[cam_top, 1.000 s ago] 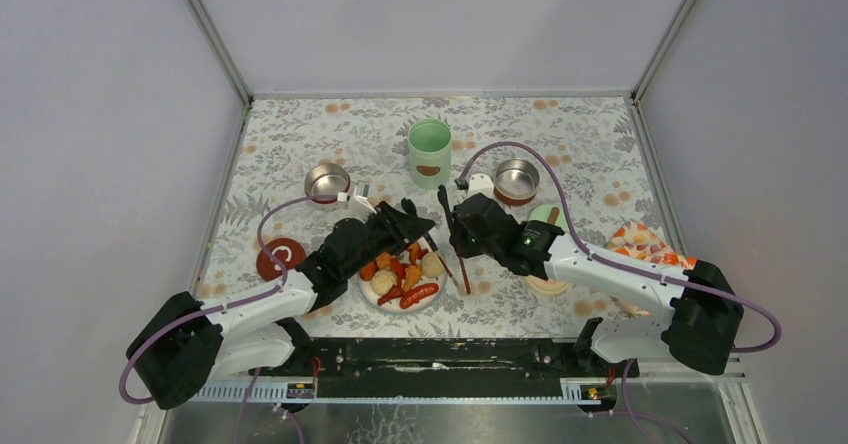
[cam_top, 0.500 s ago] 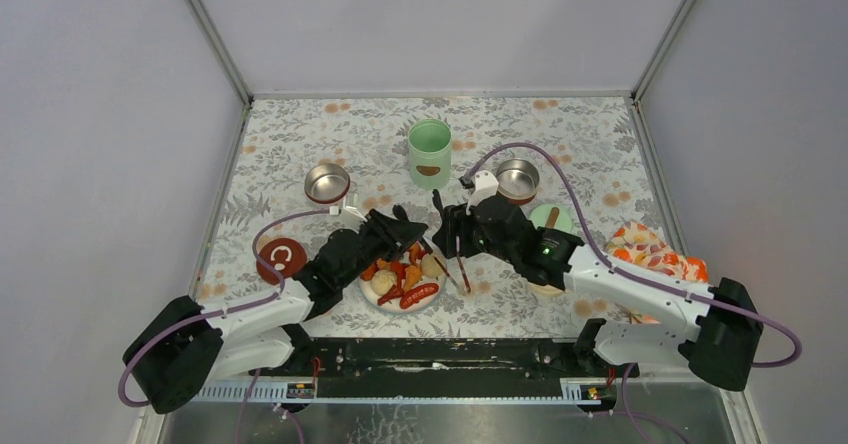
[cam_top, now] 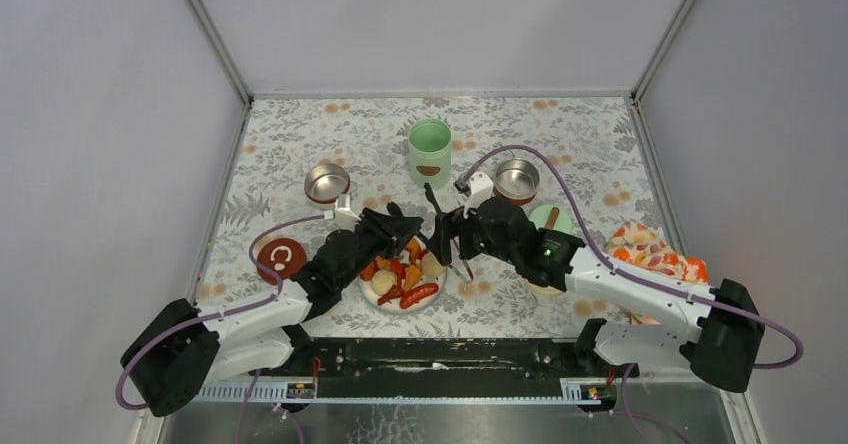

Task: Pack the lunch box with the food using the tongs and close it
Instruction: Pick up the clamp at the center of the board.

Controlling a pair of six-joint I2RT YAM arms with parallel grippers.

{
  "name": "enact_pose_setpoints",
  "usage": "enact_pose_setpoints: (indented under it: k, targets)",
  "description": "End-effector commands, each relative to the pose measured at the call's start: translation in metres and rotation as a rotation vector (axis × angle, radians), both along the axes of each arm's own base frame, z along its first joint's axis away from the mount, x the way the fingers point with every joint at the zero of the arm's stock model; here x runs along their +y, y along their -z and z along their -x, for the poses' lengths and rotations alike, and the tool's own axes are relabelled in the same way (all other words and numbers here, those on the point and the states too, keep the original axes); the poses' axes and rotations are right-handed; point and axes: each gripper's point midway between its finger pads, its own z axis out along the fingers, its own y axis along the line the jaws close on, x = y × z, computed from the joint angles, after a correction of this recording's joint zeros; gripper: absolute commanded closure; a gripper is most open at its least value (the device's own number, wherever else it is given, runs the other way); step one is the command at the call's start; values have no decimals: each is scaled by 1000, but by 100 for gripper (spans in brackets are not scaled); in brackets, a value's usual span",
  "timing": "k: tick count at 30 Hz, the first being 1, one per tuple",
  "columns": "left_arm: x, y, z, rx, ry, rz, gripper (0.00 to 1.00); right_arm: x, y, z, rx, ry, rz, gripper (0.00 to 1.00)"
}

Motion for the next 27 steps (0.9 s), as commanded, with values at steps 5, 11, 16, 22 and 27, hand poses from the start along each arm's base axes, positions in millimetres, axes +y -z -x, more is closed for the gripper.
enact_pose_setpoints:
  k: [5, 11, 16, 22, 27]
  targets:
    - [6, -19, -8, -7, -69, 87, 100, 14, 7, 1, -5, -93, 76, 12]
    - [7, -15, -10, 32, -84, 59, 100, 16, 11, -4, -16, -96, 145, 19]
    - [10, -13, -10, 54, -101, 73, 100, 19, 12, -5, -23, -104, 177, 24]
    - [10, -17, -9, 56, -98, 93, 100, 24, 17, -2, -20, -125, 205, 26]
    - [10, -19, -8, 54, -100, 106, 100, 26, 21, -4, -19, -123, 223, 27]
